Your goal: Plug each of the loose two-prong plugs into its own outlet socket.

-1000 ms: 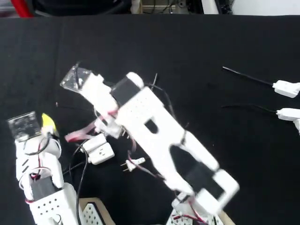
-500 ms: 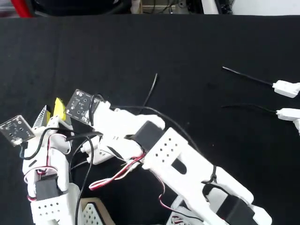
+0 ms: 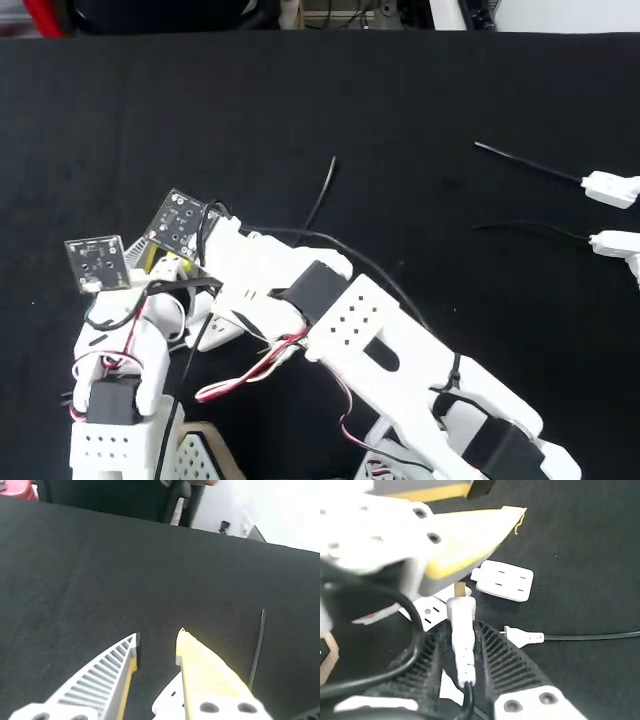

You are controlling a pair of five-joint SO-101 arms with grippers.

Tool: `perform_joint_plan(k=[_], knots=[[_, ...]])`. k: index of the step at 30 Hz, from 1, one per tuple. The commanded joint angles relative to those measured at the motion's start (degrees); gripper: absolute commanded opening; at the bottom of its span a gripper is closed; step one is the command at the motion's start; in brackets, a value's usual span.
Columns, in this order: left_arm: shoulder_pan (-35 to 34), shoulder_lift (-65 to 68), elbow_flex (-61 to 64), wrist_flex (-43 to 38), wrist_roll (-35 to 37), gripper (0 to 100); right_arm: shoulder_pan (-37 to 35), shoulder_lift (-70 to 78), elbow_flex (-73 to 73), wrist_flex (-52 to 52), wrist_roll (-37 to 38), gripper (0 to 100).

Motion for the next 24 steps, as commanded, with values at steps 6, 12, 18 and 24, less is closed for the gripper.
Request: perform_joint_plan(k=[6,12,18,24], knots=[[7.43,-0.53,1.01,0.35,-5.63,14,1.41,-2.24,-1.71,-2.99,-3.43,1.1],[7.52,-0.53,1.89,0.35,-6.51,14,2.64,-3.38,-1.71,-3.52,-4.75,1.1],[7.52,-0.53,1.80,0.35,-6.51,14,3.96,-9.36,0.57,-3.78,-5.54,1.1],[6.55,-0.53,1.45,-0.18,-6.24,14,3.87,-9.89,1.45,-4.75,-6.07,1.1]])
